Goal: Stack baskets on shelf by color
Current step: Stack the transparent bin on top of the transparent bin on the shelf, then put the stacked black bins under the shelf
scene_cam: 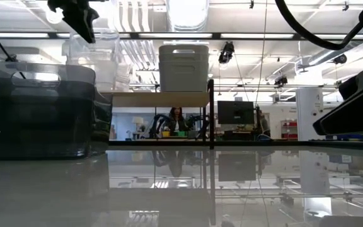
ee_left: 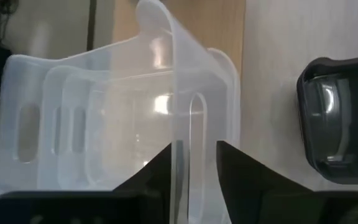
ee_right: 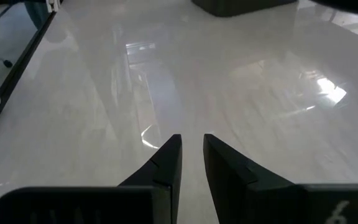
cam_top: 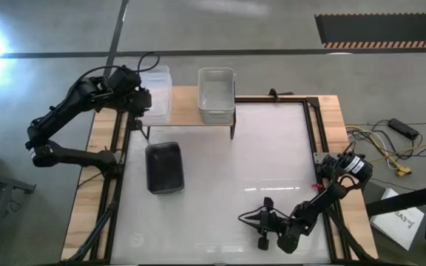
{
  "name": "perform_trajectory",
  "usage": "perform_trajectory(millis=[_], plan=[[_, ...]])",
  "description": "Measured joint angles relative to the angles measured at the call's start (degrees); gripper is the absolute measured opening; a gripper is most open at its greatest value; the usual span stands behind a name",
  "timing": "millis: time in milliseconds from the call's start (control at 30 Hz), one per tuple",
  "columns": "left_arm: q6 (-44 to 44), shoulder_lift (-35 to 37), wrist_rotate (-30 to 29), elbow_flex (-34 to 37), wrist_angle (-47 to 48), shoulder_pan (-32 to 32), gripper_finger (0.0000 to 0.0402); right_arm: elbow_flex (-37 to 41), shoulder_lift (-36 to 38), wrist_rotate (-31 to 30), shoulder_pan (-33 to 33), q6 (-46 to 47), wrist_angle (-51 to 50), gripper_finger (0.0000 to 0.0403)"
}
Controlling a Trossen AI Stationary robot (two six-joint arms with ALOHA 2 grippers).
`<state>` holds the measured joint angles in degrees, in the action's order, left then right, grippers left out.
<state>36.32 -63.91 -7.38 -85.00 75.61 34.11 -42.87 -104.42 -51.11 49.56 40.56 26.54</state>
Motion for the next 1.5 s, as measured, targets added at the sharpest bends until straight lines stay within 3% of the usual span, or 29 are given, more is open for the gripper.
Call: perform_trajectory(millis=[500, 767, 1000, 1167, 1367, 1433, 1500], plan=[[-7.34, 2.19, -0.88, 0.8, -0.09, -0.02, 0.0092, 0.0, 0.04, 0.02, 0.0, -0.04, -0.02, 0.0059], [-7.57, -1.49, -1.48, 1.88, -0.21, -0.02, 0.0171, 0.0, 0.04, 0.04, 0.0, -0.13, -0.02, 0.0059], [-9.42, -2.21, -5.77, -4.83, 0.15, -0.02, 0.0228, 0.0, 0.04, 0.04, 0.0, -0.69, -0.04, 0.0059], [-20.52, -0.79, -6.41, -10.87, 0.93, -1.24, 0.0232, 0.0, 0.04, 0.04, 0.0, -0.7, -0.04, 0.0059], [-35.38, 1.17, 3.38, -9.73, 1.85, -11.68, 0.0188, -0.02, 0.04, 0.04, 0.0, -1.52, -0.06, 0.0059], [-39.61, 1.15, 2.6, -6.96, 1.75, -20.08, 0.0159, -0.02, 0.04, 0.04, 0.0, -1.62, -0.06, 0.0059], [-45.62, 0.33, -2.64, -3.44, 1.38, -30.44, 0.0125, -0.02, 0.04, 0.04, 0.0, -1.66, -0.08, 0.0059]])
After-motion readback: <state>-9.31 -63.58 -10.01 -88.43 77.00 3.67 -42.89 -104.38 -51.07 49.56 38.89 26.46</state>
